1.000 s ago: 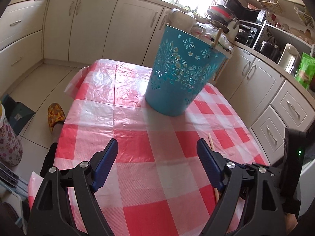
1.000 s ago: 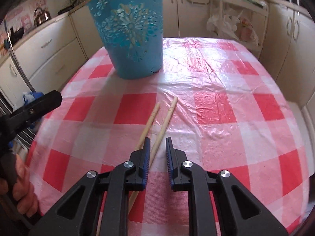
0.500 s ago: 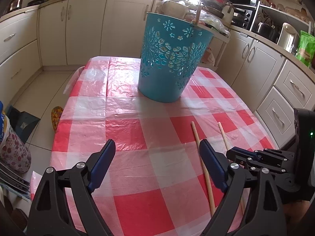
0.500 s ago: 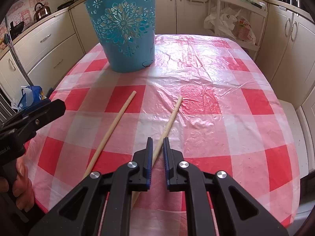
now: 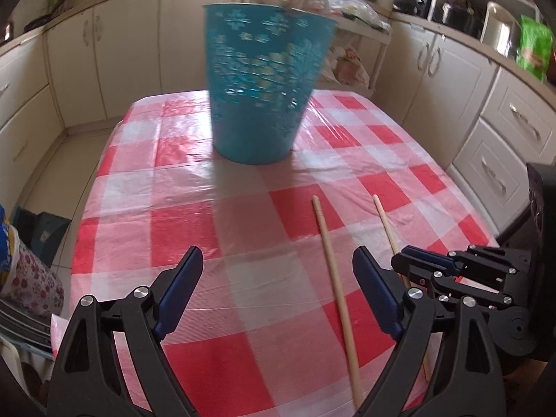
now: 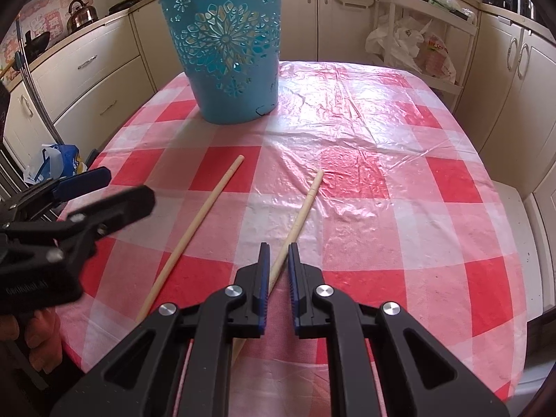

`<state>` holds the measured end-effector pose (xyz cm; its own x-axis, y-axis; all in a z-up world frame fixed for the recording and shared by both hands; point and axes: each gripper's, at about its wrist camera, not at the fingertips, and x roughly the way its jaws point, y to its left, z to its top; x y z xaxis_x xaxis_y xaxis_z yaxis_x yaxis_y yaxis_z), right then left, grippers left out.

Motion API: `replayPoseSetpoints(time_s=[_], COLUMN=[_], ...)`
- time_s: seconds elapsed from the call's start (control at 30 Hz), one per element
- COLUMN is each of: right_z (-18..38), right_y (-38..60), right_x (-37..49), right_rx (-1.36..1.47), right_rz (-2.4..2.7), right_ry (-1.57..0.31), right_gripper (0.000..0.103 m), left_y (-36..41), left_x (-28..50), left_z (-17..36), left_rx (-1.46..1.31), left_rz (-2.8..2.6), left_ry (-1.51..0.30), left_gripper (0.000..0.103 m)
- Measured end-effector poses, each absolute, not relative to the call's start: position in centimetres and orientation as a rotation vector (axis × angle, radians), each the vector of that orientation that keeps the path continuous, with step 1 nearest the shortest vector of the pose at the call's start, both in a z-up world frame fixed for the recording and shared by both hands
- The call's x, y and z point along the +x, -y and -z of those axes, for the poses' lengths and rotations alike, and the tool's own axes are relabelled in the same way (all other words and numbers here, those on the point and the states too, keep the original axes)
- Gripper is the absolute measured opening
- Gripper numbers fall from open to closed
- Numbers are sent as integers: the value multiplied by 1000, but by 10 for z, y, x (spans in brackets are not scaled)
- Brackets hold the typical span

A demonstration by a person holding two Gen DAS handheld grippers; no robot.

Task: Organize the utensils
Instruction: 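Grasp a wooden stick with the left gripper while the right gripper grasps the last one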

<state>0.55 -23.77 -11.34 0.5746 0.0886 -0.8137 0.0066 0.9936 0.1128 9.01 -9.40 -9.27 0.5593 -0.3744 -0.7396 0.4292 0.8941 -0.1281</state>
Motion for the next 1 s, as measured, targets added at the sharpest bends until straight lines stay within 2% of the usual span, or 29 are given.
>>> replayPoseSetpoints(time_s=[0.23,0.5,0.57,0.6,0.63,0.67,0.7,0.77,1.0], right_z=[114,115,115,115,115,115,115,115,116], right_y=[255,261,261,262,262,262,262,263,265], right_x=[-1,-3,-3,-3,-3,-3,-3,-2,8], right_rx=[151,170,173,174,174,173,171,172,182], right_rz=[-40,-47,-45,-45,-45,-45,-44,-41,-29], right_ry=[-950,-937,-935,-934,-933,-933,-933,-932,-932], right_gripper=[11,11,11,11,11,11,11,11,12], left_y=[140,149,152,152,153,154,155,156,97], left_x=[89,96,95,95,93,92,91,89,110], left_z=[103,112,114,113,113,112,112,110,112], left_rx=[247,301,303,302,296,290,285,277,-3], left_rz=[448,416,420,432,460,487,512,532,475], left_ry=[-903,-938,-936,-936,-929,-923,-921,-923,-980], left_gripper=[84,84,81,78,68,51,42,7,5])
